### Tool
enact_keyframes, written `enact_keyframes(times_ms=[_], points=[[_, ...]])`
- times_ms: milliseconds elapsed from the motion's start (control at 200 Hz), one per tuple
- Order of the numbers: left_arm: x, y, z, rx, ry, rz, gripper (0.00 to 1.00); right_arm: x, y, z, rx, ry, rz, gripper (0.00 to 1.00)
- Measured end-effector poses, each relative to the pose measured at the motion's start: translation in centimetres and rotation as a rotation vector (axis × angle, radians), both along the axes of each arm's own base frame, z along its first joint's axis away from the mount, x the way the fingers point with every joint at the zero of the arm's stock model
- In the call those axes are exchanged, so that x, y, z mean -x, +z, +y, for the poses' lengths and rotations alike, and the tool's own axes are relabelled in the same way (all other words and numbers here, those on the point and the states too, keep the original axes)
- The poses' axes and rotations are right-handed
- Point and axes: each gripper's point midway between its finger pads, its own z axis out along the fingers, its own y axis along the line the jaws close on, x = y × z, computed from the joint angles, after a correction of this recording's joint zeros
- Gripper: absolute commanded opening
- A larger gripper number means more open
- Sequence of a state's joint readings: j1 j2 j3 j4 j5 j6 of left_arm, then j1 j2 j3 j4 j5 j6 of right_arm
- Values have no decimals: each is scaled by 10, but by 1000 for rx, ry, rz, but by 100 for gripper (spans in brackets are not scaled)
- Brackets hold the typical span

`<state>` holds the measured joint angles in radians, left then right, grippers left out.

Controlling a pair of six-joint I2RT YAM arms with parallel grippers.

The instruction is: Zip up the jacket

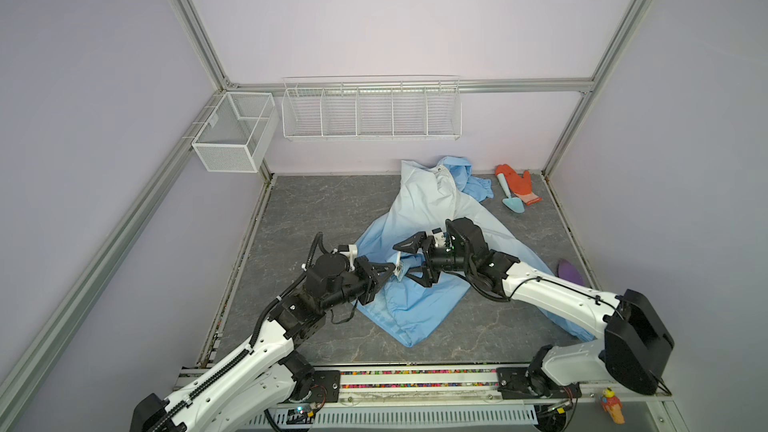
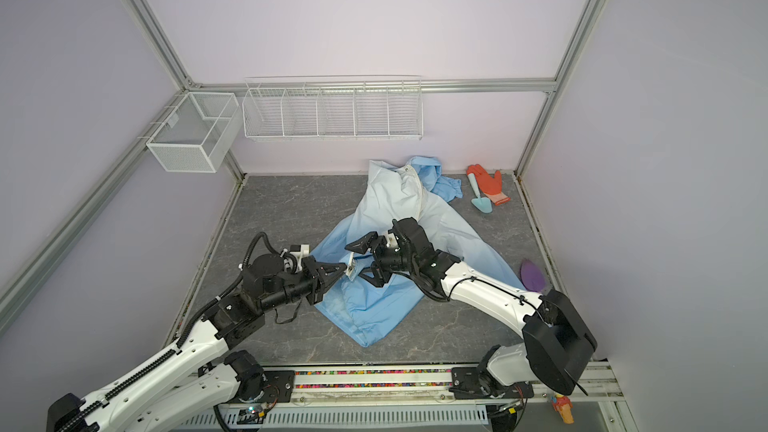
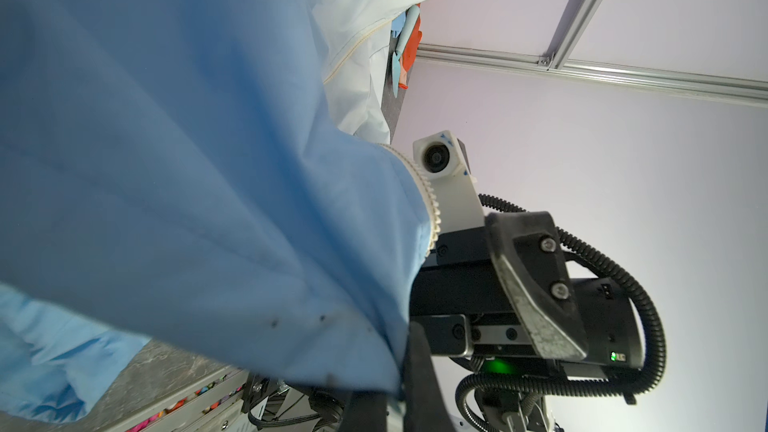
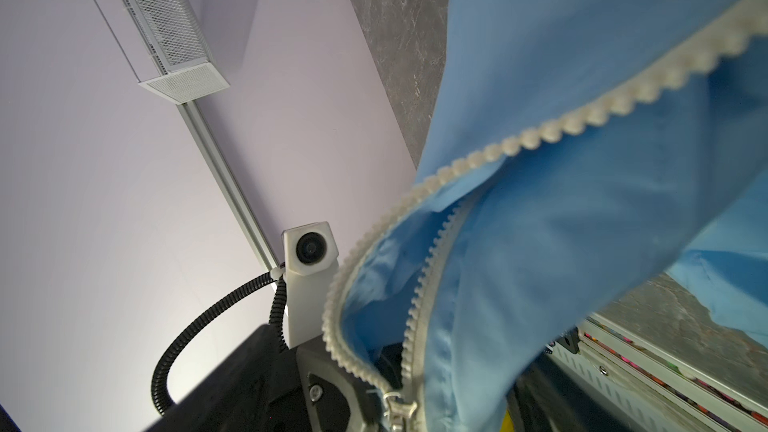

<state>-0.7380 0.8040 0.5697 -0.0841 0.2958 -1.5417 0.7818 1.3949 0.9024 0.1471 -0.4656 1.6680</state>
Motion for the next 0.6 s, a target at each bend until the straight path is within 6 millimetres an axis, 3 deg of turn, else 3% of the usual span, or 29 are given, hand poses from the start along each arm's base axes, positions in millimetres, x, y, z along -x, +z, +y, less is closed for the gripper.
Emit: enact_keyframes(times_ms=[335, 510, 600], points=[[0, 1, 1, 7, 6, 5, 0, 4, -2, -10, 4, -27, -13, 52], [0, 2, 1, 11, 10, 10, 0, 7, 6, -15, -6, -31, -30, 34], [-1, 2, 1, 15, 14, 10, 0, 8, 10, -16, -12, -32, -36, 30]])
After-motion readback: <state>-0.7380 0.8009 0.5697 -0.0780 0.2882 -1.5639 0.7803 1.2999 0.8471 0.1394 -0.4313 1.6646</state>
